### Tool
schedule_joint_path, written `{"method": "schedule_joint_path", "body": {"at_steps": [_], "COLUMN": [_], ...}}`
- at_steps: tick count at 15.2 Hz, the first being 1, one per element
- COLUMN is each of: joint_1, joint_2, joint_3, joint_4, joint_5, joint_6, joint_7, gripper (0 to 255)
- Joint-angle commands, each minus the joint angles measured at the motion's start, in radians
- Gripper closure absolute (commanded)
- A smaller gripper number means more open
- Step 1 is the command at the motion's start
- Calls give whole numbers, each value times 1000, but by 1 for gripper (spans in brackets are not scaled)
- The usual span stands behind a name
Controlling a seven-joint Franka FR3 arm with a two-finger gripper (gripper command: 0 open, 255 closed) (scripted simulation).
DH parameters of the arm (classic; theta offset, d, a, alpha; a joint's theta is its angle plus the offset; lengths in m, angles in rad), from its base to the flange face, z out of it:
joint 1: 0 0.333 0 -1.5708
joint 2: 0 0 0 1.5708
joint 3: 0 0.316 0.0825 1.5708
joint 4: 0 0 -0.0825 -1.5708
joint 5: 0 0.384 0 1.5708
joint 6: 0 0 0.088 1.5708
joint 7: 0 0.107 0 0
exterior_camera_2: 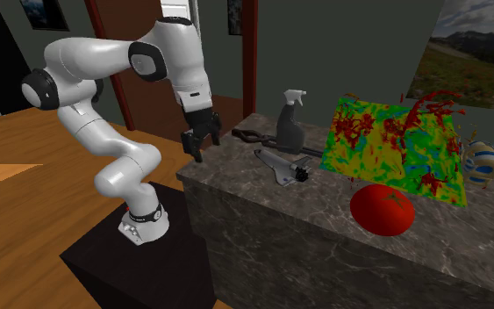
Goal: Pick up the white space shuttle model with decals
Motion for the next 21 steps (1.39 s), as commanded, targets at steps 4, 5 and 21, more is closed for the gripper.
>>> {"method": "schedule_joint_path", "body": {"at_steps": [4,5,21], "joint_1": [-3,-5,-27], "joint_2": [92,125,689], "joint_3": [59,78,290], "joint_4": [49,68,498], "joint_5": [39,50,61], "joint_6": [32,42,135], "joint_7": [102,136,628], "gripper": [0,0,0]}}
